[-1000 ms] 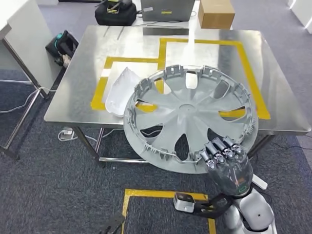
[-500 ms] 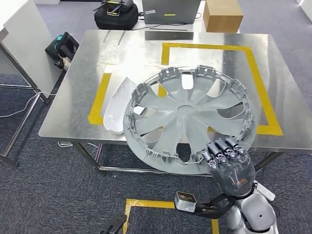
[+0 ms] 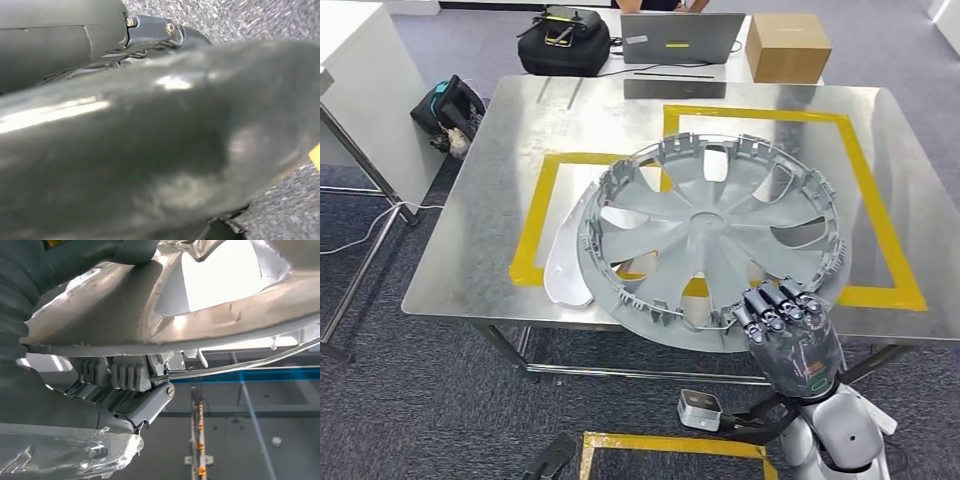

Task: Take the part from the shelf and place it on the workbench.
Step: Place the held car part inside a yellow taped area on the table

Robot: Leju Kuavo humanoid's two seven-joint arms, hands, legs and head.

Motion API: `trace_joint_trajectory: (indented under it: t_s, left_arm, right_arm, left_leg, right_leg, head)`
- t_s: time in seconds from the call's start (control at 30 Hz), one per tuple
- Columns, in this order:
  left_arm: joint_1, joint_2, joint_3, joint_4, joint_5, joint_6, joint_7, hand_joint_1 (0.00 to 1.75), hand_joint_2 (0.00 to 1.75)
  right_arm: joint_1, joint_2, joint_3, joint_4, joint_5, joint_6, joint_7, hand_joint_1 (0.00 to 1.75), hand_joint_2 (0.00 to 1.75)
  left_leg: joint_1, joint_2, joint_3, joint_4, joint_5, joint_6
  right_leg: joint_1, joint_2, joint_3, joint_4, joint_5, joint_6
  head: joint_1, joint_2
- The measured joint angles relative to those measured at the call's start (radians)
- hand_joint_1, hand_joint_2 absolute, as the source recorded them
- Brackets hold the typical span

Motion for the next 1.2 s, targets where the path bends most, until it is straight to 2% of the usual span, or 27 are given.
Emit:
trace_joint_trajectory:
  t_s: [0.03,0.07,0.13,0.17,0.2,0.23,0.3,0.33,0.37,0.4,0.53,0.6,0.73,0.8,0.93,1.2]
  left_arm:
    - [-0.002,0.000,-0.001,0.000,0.001,0.000,-0.001,0.00,0.00]
    - [-0.003,0.000,-0.001,0.000,0.001,0.000,-0.002,0.00,0.00]
    - [-0.003,0.000,-0.004,0.000,0.003,-0.001,-0.003,0.00,0.00]
    - [-0.003,0.000,-0.005,0.000,0.004,-0.002,-0.003,0.00,0.00]
    - [-0.002,0.000,-0.007,0.000,0.006,-0.003,-0.003,0.00,0.00]
    - [-0.002,0.000,-0.008,0.000,0.007,-0.003,-0.003,0.00,0.00]
    - [-0.002,0.000,-0.010,0.000,0.009,-0.004,-0.004,0.00,0.00]
    - [-0.002,0.000,-0.011,0.000,0.009,-0.004,-0.004,0.00,0.00]
    - [-0.002,0.000,-0.011,0.000,0.009,-0.005,-0.005,0.00,0.00]
    - [-0.001,0.001,-0.012,0.000,0.010,-0.004,-0.006,0.00,0.00]
    - [0.002,0.007,-0.016,0.000,0.010,-0.002,-0.014,0.00,0.00]
    - [0.003,0.010,-0.016,0.000,0.012,-0.001,-0.017,0.00,0.00]
    - [0.006,0.015,-0.017,0.000,0.012,-0.001,-0.018,0.00,0.00]
    - [0.007,0.016,-0.017,0.000,0.012,-0.001,-0.018,0.00,0.00]
    - [0.008,0.017,-0.017,0.000,0.014,0.000,-0.018,0.00,0.00]
    - [0.014,0.018,-0.017,0.000,0.045,0.009,-0.023,0.00,0.00]
  right_arm:
    - [0.000,0.000,0.000,0.000,0.000,0.000,0.000,1.75,1.75]
    - [-0.001,0.000,-0.001,0.000,0.000,0.000,0.000,1.75,1.75]
    - [0.001,0.000,-0.005,0.000,-0.001,0.000,0.000,1.75,1.75]
    - [0.004,0.000,-0.008,0.000,-0.001,0.000,0.000,1.75,1.75]
    - [0.007,0.000,-0.012,0.000,0.000,0.000,-0.001,1.75,1.75]
    - [0.009,0.000,-0.016,0.000,0.000,0.000,-0.001,1.75,1.75]
    - [0.011,0.000,-0.025,0.000,0.000,0.000,-0.001,1.75,1.75]
    - [0.012,0.000,-0.029,0.000,0.000,0.000,0.000,1.75,1.75]
    - [0.013,0.000,-0.034,-0.001,-0.001,0.000,0.000,1.75,1.75]
    - [0.015,0.000,-0.039,-0.002,-0.001,0.000,0.000,1.75,1.75]
    - [0.031,0.000,-0.060,-0.008,0.000,0.000,0.000,1.75,1.75]
    - [0.038,0.000,-0.073,-0.017,-0.001,0.000,0.000,1.75,1.75]
    - [0.044,0.000,-0.091,-0.030,-0.001,0.000,0.000,1.75,1.75]
    - [0.047,0.000,-0.097,-0.033,-0.001,0.000,0.000,1.75,1.75]
    - [0.051,0.000,-0.103,-0.036,-0.001,0.000,0.000,1.75,1.75]
    - [0.089,0.000,-0.161,-0.073,-0.001,0.000,0.000,1.75,1.75]
  left_leg:
    - [0.001,0.000,0.004,-0.001,-0.003,0.007]
    - [0.002,-0.001,0.007,-0.002,-0.006,0.013]
    - [-0.002,-0.001,0.012,-0.002,-0.014,0.022]
    - [-0.004,-0.002,0.015,-0.002,-0.017,0.024]
    - [-0.006,-0.004,0.018,-0.001,-0.021,0.026]
    - [-0.007,-0.006,0.022,-0.001,-0.025,0.025]
    - [-0.008,-0.011,0.034,0.000,-0.034,0.020]
    - [-0.010,-0.013,0.038,0.001,-0.037,0.016]
    - [-0.012,-0.014,0.041,0.002,-0.039,0.011]
    - [-0.014,-0.015,0.041,0.004,-0.040,0.011]
    - [-0.016,-0.014,0.045,0.000,-0.038,0.028]
    - [-0.014,-0.014,0.048,-0.006,-0.035,0.023]
    - [-0.012,-0.014,0.051,-0.016,-0.032,0.003]
    - [-0.012,-0.014,0.051,-0.016,-0.031,-0.003]
    - [-0.012,-0.014,0.051,-0.016,-0.030,-0.006]
    - [-0.013,-0.014,0.050,-0.016,-0.031,-0.006]
  right_leg:
    - [0.000,-0.002,-0.009,0.025,-0.017,0.004]
    - [0.000,-0.002,-0.032,0.072,-0.043,0.006]
    - [0.002,-0.002,-0.112,0.209,-0.100,0.007]
    - [0.002,-0.002,-0.148,0.260,-0.110,0.007]
    - [0.002,-0.002,-0.171,0.278,-0.098,0.006]
    - [0.003,-0.002,-0.173,0.255,-0.066,0.004]
    - [0.003,-0.004,-0.134,0.129,0.023,0.001]
    - [0.004,-0.004,-0.112,0.072,0.056,-0.003]
    - [0.005,-0.004,-0.096,0.035,0.075,-0.006]
    - [0.006,-0.003,-0.090,0.020,0.082,-0.007]
    - [0.007,0.003,-0.089,0.018,0.086,-0.008]
    - [0.009,0.004,-0.089,0.018,0.085,-0.013]
    - [0.011,0.004,-0.090,0.018,0.084,-0.022]
    - [0.012,0.003,-0.090,0.018,0.084,-0.024]
    - [0.012,0.003,-0.090,0.018,0.085,-0.024]
    - [0.010,0.002,-0.089,0.016,0.085,-0.024]
  head:
    - [0.003,0.000]
    - [0.005,0.000]
    - [0.009,0.000]
    - [0.010,0.000]
    - [0.011,0.000]
    - [0.010,0.000]
    - [0.011,0.000]
    - [0.011,0.000]
    - [0.011,0.000]
    - [0.010,0.000]
    - [0.007,0.000]
    - [0.008,0.000]
    - [0.008,0.000]
    - [0.008,0.000]
    - [0.009,0.000]
    - [0.008,0.000]
